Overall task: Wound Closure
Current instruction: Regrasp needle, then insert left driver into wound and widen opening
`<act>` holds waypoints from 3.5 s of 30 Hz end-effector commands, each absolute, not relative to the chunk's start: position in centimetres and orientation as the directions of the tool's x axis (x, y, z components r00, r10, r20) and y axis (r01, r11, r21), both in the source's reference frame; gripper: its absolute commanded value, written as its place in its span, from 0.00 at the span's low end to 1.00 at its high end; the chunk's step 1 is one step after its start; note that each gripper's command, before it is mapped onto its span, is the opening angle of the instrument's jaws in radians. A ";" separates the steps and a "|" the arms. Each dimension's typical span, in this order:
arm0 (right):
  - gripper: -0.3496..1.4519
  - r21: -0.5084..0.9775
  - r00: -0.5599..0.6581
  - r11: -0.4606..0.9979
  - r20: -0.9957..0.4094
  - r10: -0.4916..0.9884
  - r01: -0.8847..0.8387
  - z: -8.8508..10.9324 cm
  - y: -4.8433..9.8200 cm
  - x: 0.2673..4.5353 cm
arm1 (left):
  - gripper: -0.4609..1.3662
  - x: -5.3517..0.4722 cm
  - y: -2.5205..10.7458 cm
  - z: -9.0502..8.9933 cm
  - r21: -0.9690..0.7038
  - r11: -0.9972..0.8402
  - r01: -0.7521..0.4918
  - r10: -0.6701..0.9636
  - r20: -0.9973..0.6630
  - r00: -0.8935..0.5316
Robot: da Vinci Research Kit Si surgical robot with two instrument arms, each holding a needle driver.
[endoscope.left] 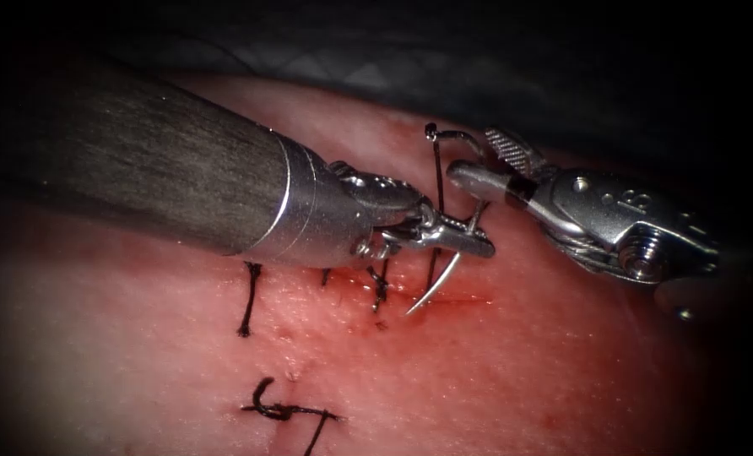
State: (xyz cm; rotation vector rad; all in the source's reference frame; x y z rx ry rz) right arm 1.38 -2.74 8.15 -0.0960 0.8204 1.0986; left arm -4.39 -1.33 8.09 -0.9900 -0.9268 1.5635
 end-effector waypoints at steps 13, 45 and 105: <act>0.40 0.290 0.257 0.489 -0.577 0.775 -0.823 8.1 -2.8 1.46 | 0.06 -4.42 -1.3 8.1 -0.905 -0.199 -0.376 0.977 -0.152 -0.150; 0.00 0.328 0.251 0.574 -0.663 0.706 -0.750 8.2 -2.8 1.18 | 0.63 -4.46 -1.7 7.9 -0.898 -0.339 -0.280 0.927 -0.267 -0.265; 0.00 0.662 -0.076 0.524 -0.656 0.751 -0.536 8.3 -2.4 0.84 | 0.06 -4.08 -2.0 9.1 -0.777 -0.567 -0.272 0.723 -0.311 -0.617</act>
